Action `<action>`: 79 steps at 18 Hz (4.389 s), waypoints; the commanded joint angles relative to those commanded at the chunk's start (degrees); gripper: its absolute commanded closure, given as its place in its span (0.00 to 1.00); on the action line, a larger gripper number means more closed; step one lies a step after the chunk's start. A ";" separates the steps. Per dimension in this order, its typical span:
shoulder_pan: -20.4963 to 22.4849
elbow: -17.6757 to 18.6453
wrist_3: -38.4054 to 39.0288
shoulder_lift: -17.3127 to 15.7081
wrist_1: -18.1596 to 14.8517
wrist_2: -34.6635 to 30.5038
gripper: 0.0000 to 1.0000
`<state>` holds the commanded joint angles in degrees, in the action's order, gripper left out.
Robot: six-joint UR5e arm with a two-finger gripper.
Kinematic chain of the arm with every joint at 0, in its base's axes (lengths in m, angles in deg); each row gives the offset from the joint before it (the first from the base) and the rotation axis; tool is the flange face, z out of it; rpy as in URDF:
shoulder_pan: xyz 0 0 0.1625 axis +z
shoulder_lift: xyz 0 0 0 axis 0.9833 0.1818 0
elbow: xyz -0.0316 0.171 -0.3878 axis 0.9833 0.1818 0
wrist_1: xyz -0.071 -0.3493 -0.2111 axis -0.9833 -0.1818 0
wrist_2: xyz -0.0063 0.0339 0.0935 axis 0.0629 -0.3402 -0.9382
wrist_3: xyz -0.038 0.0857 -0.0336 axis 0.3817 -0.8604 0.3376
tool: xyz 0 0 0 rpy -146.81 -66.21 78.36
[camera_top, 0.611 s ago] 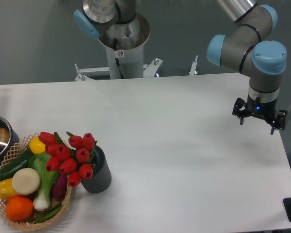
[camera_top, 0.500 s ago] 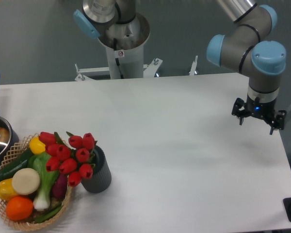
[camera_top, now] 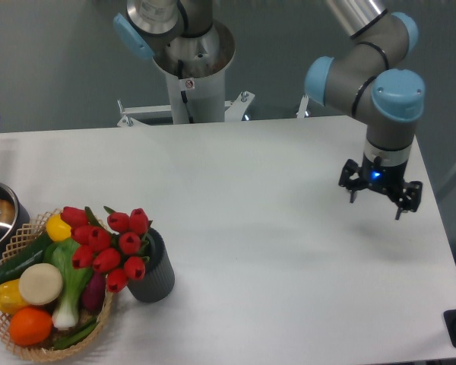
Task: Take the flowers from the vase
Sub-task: 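Move the open gripper toward the red tulips in the grey vase, then lower the open gripper around the tulip stems above the vase rim, then close the gripper on the tulip stems, then lift the tulip bunch up out of the grey vase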
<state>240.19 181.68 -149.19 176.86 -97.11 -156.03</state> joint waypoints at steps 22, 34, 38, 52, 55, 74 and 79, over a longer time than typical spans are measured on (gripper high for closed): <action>-4.39 8.27 4.60 -8.80 0.09 41.74 0.00; -13.80 8.44 4.42 -5.46 0.44 49.13 0.00; -15.73 7.48 4.07 -3.62 0.79 53.09 0.00; -19.78 6.51 4.25 -2.64 0.79 51.70 0.90; -19.78 6.60 4.60 -2.99 0.70 49.24 1.00; -16.44 5.37 12.68 -10.55 0.79 53.44 1.00; -15.21 4.76 15.66 -12.83 0.79 57.75 1.00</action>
<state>224.98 186.44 -133.53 164.03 -96.31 -98.29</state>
